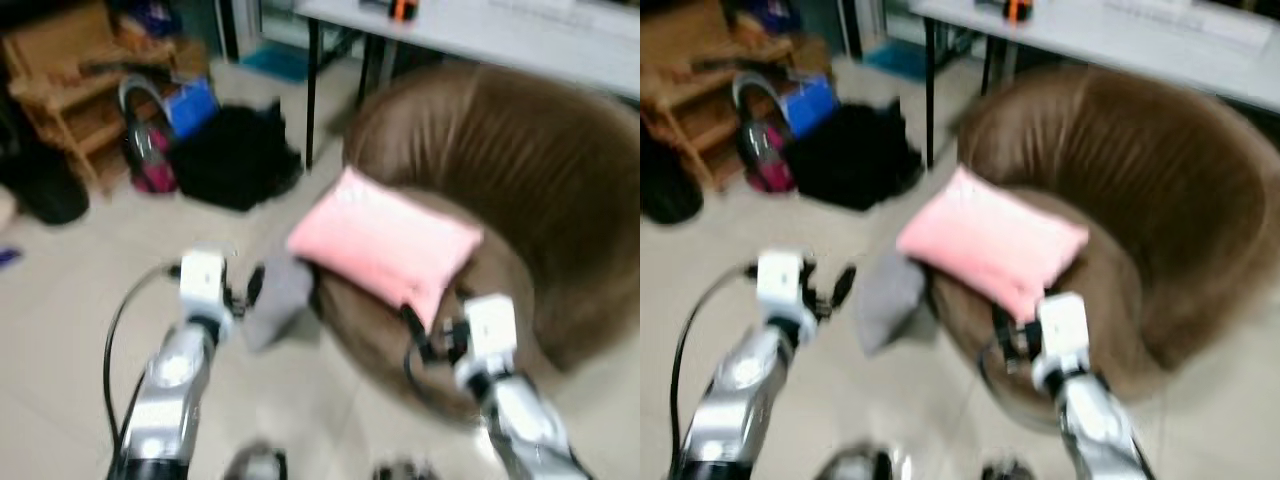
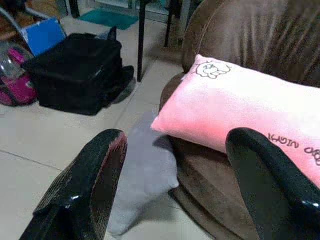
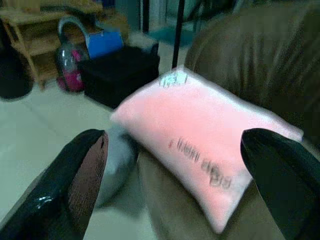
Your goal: Move the pillow to the sofa from floor
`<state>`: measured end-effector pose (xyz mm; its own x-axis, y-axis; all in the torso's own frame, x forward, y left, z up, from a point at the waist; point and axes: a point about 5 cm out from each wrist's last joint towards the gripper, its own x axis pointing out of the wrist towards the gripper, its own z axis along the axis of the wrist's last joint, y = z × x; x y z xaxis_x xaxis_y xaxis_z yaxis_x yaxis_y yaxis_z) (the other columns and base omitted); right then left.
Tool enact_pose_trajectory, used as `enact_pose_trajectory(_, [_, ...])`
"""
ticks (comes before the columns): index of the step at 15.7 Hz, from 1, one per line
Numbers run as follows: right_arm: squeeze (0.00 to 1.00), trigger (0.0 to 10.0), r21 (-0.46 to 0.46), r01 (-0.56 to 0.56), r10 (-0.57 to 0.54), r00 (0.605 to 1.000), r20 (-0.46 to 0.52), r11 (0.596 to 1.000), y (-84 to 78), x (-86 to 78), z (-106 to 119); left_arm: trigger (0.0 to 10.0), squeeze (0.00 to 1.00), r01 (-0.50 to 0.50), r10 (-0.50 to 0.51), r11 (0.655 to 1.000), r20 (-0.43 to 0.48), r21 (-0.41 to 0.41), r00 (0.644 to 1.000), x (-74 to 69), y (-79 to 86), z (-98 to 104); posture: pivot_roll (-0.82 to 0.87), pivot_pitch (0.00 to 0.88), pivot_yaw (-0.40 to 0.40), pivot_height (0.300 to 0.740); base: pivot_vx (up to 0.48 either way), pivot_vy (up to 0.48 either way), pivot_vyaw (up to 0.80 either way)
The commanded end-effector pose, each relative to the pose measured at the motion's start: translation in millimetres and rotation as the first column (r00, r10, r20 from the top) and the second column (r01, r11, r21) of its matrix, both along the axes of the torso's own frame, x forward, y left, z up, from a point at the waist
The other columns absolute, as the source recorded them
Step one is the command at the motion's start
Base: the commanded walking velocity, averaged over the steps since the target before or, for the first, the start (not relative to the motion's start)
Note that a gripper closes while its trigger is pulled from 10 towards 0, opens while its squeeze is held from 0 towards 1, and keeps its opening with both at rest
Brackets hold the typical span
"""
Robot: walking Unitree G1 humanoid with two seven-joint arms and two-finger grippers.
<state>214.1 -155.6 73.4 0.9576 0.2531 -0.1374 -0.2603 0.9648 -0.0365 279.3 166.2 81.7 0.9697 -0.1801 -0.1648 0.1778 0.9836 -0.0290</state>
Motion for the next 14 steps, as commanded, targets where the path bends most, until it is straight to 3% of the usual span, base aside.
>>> enact_pose_trajectory(1, [0.0, 10.0, -0.017, 0.004, -0.004, 1.0, -0.013, 1.0, -3.0, -1.0, -1, 10.0, 0.0, -0.014, 0.014, 1.0, -0.002, -0.015, 1.0, 3.4, -0.8, 1, -0.03, 0.164, -0.032, 0.74, 0.0, 0.0, 0.0])
enact_pose_trajectory(6, [0.0, 10.0, -0.028, 0.002, -0.003, 1.0, -0.017, 1.0, -6.7, 0.0, -1, 10.0, 0.0, -0.031, 0.032, 0.999, 0.03, -0.019, 0.999, 4.9, -3.9, 3, -0.03, 0.158, -0.043, 0.74, -0.067, 0.0, 0.0])
enact_pose_trajectory(8, [0.0, 10.0, -0.021, 0.009, -0.009, 1.0, -0.023, 1.0, -9.2, 1.0, -1, 10.0, 0.0, -0.019, 0.02, 0.997, 0.009, -0.073, 1.0, 4.9, -10.0, 1, -0.03, 0.163, -0.048, 0.74, 0.0, 0.0, 0.0])
enact_pose_trajectory(14, [0.0, 10.0, -0.027, 0.008, -0.009, 0.999, -0.037, 1.0, -12.2, -1.1, -1, 10.0, 0.0, -0.011, 0.01, 0.993, -0.009, -0.119, 1.0, 7.0, -19.5, 1, -0.04, 0.175, -0.058, 0.74, -0.319, 0.307, 0.0])
